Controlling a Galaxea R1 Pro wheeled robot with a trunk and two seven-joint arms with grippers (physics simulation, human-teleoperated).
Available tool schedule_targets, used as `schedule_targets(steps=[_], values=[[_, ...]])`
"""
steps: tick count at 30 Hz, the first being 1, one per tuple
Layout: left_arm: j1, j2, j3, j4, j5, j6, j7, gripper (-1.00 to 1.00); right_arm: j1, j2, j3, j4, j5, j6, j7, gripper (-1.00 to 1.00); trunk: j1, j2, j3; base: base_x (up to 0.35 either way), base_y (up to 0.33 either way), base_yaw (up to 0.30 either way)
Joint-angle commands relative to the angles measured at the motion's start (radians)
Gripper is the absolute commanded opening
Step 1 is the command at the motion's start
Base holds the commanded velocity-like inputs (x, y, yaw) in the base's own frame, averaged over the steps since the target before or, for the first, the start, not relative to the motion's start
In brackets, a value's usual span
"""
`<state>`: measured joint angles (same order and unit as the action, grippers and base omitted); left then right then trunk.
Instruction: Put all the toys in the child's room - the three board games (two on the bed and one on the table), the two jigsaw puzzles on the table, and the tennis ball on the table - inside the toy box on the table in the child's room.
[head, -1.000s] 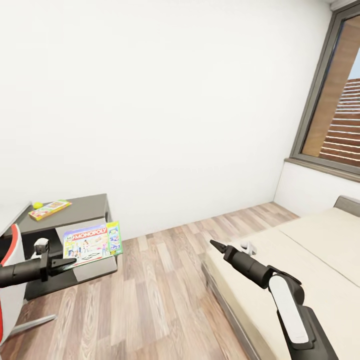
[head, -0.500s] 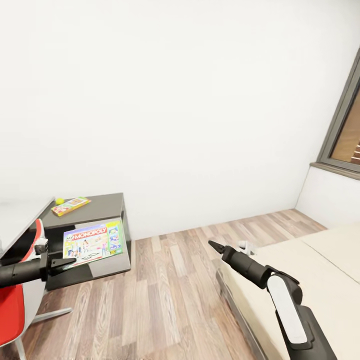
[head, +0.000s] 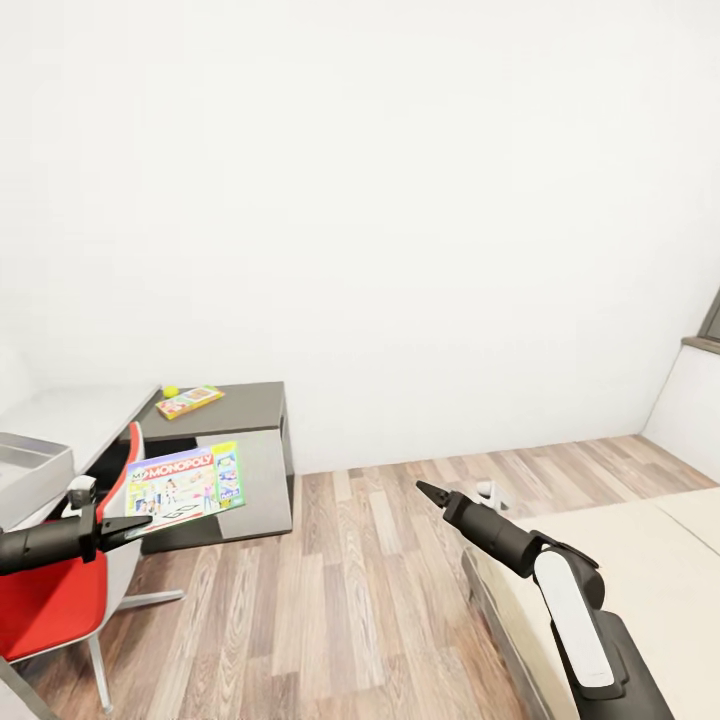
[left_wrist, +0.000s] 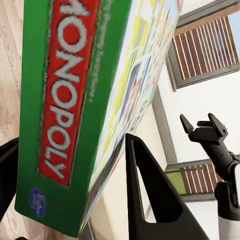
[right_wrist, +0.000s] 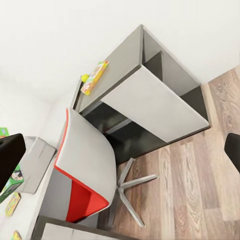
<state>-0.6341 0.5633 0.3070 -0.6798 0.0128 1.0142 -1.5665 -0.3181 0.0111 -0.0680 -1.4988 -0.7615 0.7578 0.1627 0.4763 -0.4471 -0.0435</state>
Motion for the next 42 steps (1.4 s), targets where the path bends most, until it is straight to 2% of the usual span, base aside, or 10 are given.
schedule_targets(steps=[1,6,16,21,42], values=[[-0.001,0.0,0.0,0.0,0.0,0.01,-0.004,-1.0,-0.001,0.001,-0.003,-0.001,0.004,0.006,0.006,1.0,-0.003,0.005,0.001,0.0,0.0,0.048],[-0.001,0.001,0.0,0.0,0.0,0.01,-0.004,-1.0,-0.001,0.001,-0.003,-0.002,0.004,0.006,0.007,1.0,-0.022,0.04,0.017,0.0,0.0,0.015],[-0.001,0.002,0.001,0.0,-0.002,0.01,-0.004,-1.0,-0.001,0.001,-0.003,-0.003,0.005,0.005,0.008,1.0,-0.022,0.04,0.017,0.003,0.0,0.001],[-0.001,0.003,0.004,0.0,-0.002,0.008,-0.004,-1.0,-0.001,0.001,-0.003,-0.003,0.005,0.005,0.008,1.0,-0.022,0.04,0.017,0.202,0.0,0.031],[-0.001,0.003,0.004,0.0,-0.004,0.007,-0.004,-1.0,-0.001,0.001,-0.002,-0.001,0.007,0.005,0.006,1.0,-0.022,0.04,0.017,0.331,0.0,0.273]])
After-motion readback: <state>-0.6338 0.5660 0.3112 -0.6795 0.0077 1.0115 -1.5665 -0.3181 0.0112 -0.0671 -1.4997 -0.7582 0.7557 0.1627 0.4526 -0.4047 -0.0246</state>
